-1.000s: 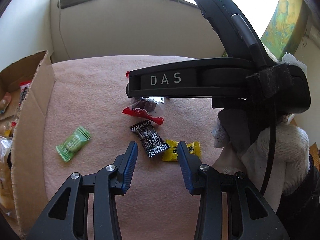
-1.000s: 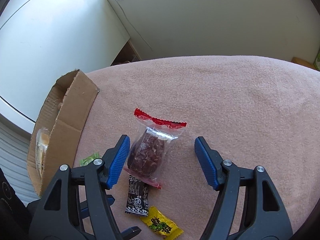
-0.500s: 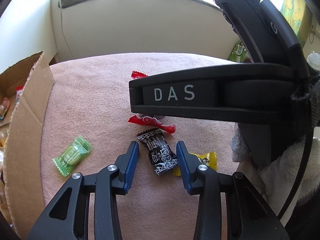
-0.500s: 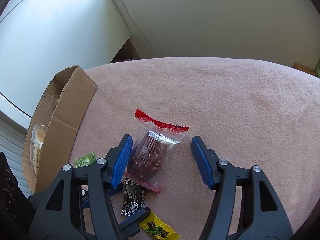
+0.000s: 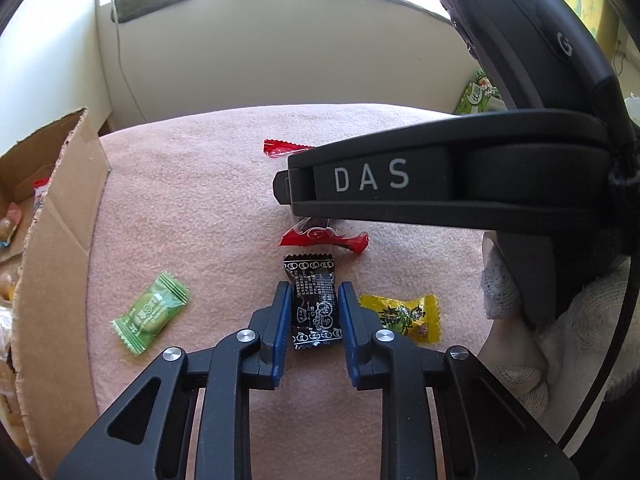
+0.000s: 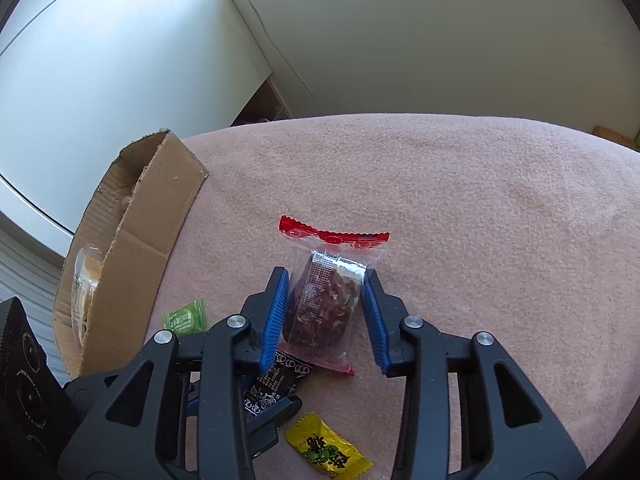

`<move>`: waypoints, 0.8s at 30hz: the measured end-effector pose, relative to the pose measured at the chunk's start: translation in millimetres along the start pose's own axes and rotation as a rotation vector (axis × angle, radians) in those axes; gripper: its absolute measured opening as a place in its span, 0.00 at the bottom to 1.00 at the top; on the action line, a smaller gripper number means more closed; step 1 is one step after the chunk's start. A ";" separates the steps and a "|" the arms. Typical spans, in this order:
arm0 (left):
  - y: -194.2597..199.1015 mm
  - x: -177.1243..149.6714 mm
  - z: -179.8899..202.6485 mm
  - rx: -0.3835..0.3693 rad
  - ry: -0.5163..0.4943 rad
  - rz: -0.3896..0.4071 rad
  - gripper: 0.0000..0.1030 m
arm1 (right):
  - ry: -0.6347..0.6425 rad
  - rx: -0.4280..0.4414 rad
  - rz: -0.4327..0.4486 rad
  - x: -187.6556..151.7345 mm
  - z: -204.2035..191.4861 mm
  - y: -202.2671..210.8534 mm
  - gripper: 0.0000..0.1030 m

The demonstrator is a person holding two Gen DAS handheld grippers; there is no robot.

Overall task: Organize snacks
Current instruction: 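Grasp the black-wrapped candy with the left gripper while the right grasps the red-trimmed dried fruit bag, then carry the black candy and dried fruit bag into the box and open both grippers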

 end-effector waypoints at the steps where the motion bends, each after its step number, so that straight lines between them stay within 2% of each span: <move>1: 0.4 -0.7 -4.2 -0.001 0.002 0.001 0.21 | 0.000 -0.006 0.003 0.2 0.7 1.0 0.37; 9: 16.0 -4.0 -13.2 -0.005 0.011 0.019 0.21 | -0.012 -0.018 0.021 1.3 7.3 7.3 0.35; 21: 78.8 -3.4 -34.1 0.006 0.035 0.105 0.21 | -0.017 -0.016 0.098 8.9 -0.4 35.2 0.34; 24: 89.7 -0.9 -49.9 0.020 0.043 0.130 0.21 | -0.012 -0.011 0.116 11.0 -7.0 40.7 0.34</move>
Point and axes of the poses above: each gripper's, at about its wrist camera, not at the fingertips, and y roughly against the way its jaws point, z to its right, x to its top, the point moved 4 cm from there along -y, roughly the way its jaws point, and after that the axes turned 8 degrees about y, right-handed, at the moved point
